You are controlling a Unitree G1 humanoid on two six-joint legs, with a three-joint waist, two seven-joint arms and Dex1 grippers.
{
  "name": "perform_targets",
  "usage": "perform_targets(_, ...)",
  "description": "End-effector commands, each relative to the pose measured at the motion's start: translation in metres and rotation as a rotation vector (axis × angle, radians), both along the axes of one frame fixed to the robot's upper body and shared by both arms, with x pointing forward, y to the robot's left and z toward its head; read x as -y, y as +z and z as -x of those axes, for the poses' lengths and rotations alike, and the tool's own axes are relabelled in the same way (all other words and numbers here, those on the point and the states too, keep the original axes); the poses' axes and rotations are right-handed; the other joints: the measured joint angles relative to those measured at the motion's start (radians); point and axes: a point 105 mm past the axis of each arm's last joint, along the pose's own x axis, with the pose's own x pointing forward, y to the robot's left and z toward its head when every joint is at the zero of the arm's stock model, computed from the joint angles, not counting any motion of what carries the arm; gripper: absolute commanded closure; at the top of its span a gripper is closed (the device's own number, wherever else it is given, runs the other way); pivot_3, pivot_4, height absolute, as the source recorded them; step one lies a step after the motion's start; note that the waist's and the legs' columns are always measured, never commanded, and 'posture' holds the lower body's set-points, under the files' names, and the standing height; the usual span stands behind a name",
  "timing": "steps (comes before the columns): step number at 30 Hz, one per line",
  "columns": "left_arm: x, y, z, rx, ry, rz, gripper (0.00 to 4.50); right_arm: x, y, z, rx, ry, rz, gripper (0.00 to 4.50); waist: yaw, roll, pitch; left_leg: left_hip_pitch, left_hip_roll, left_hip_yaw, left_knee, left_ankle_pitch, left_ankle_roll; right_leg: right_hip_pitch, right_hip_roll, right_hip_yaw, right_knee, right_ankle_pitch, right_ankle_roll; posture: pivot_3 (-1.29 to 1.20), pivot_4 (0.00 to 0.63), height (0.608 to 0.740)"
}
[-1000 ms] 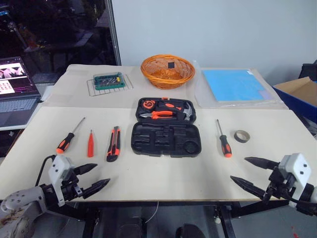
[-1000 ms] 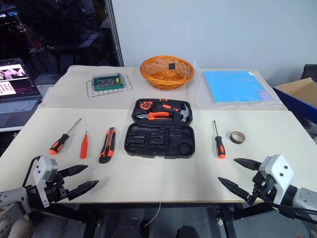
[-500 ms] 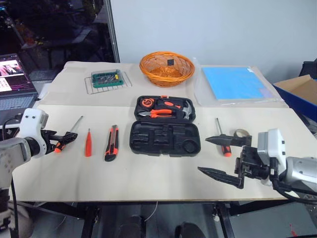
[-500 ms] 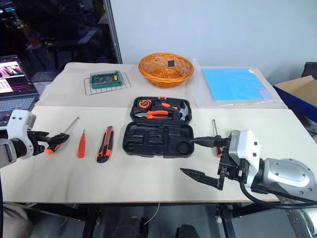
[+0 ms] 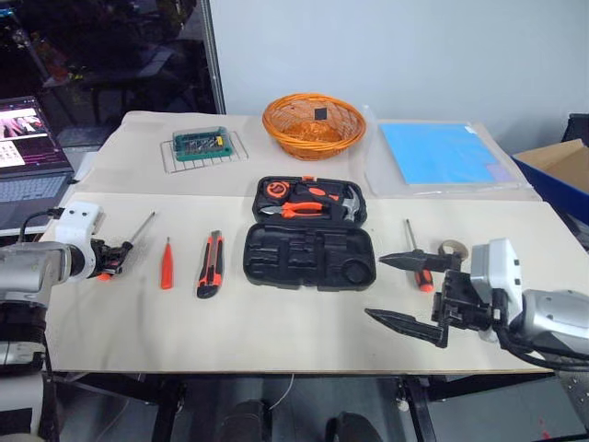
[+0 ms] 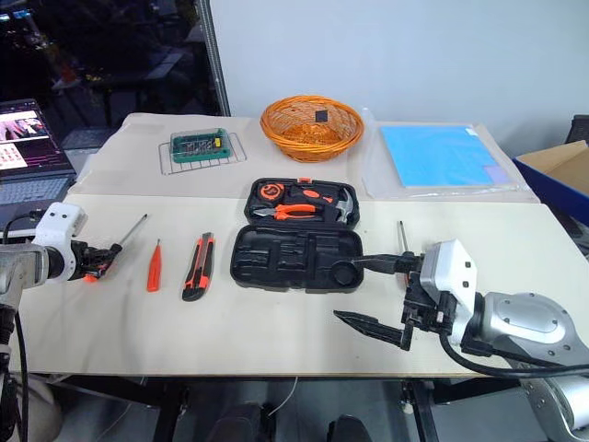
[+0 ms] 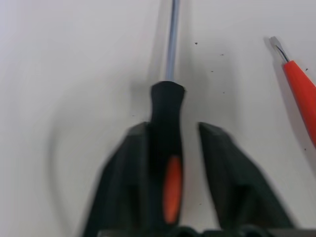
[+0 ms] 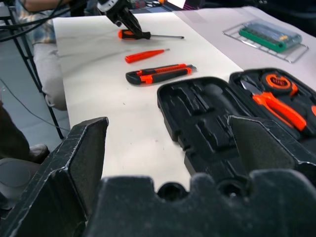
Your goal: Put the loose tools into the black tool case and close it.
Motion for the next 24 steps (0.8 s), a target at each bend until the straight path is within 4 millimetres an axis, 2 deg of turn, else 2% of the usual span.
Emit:
perform_targets(1,0.007,0.009,-0.007,0.070,-0.027,0.038,4.36,0.006,0.012,-0.002,0.080,-0.042,-0.021,0.00,-0.001,0.000,0.000,0.000,0.000,0.000,0.000,0.000,-0.001,0.000,0.000,0.000,0.001,0.000,0.000,0.00,0.150,0.740)
perform_targets(3,0.010,0.020,-0.010,0.130,-0.055,0.074,4.36,0.005,0.013,-0.006,0.088,-0.056,-0.034,0.00,-0.005,-0.001,0.001,0.000,0.001,0.000,0.000,0.001,-0.004,-0.001,0.000,0.001,0.001,0.002,-0.001,0.00,0.150,0.740)
perform_targets(5,0.028,0.038,-0.010,0.208,-0.149,0.147,4.36,0.002,0.013,-0.005,0.093,-0.038,-0.044,0.00,-0.011,-0.002,0.001,0.000,0.001,-0.001,0.000,0.002,-0.006,-0.001,0.000,0.001,0.001,0.003,-0.001,0.00,0.150,0.740)
perform_targets(7,0.035,0.051,-0.007,0.245,-0.189,0.191,4.36,-0.004,0.013,-0.005,0.096,-0.019,-0.041,0.00,-0.014,-0.003,0.001,-0.003,0.001,-0.001,0.000,0.002,-0.006,-0.002,0.000,0.001,0.001,0.004,-0.001,0.00,0.150,0.740)
perform_targets(10,0.025,0.047,-0.001,0.213,-0.143,0.148,4.36,-0.004,0.011,-0.010,0.105,-0.011,-0.033,0.00,-0.016,-0.003,0.001,-0.005,0.001,-0.001,0.000,0.004,-0.002,-0.005,0.000,0.001,0.000,0.004,-0.001,0.00,0.150,0.740)
perform_targets(14,0.007,0.035,0.002,0.155,-0.059,0.021,3.25,-0.010,0.013,-0.012,0.116,0.013,-0.036,0.00,-0.024,-0.003,0.001,-0.005,0.001,0.000,0.000,0.006,0.002,-0.006,0.003,0.000,0.001,0.004,-0.001,0.00,0.150,0.740)
perform_targets(17,-0.003,0.030,-0.001,0.135,-0.024,-0.013,2.02,-0.014,0.012,-0.010,0.109,0.032,-0.037,0.00,-0.021,-0.003,0.001,-0.005,0.001,0.000,0.000,0.007,0.002,-0.007,0.003,0.000,0.003,0.004,-0.001,0.00,0.150,0.740)
perform_targets(21,-0.011,0.020,-0.007,0.095,-0.002,-0.001,0.61,-0.019,0.008,-0.011,0.085,0.047,-0.036,0.00,-0.012,-0.005,0.002,-0.005,0.001,0.001,0.000,0.007,0.002,-0.009,0.003,0.000,0.005,0.004,-0.001,0.00,0.150,0.740)
perform_targets(23,-0.012,0.010,-0.007,0.042,-0.021,-0.012,0.04,-0.022,0.006,-0.013,0.077,0.049,-0.027,0.00,-0.011,-0.005,0.002,-0.006,0.001,0.001,0.000,0.008,0.002,-0.012,0.003,0.000,0.006,0.004,-0.001,0.00,0.150,0.740)
perform_targets(24,-0.012,0.003,-0.006,0.017,-0.026,-0.018,0.04,-0.023,0.005,-0.013,0.077,0.050,-0.025,0.00,-0.012,-0.005,0.002,-0.006,0.000,0.002,0.000,0.008,0.002,-0.012,0.003,0.000,0.007,0.004,-0.001,0.00,0.150,0.740)
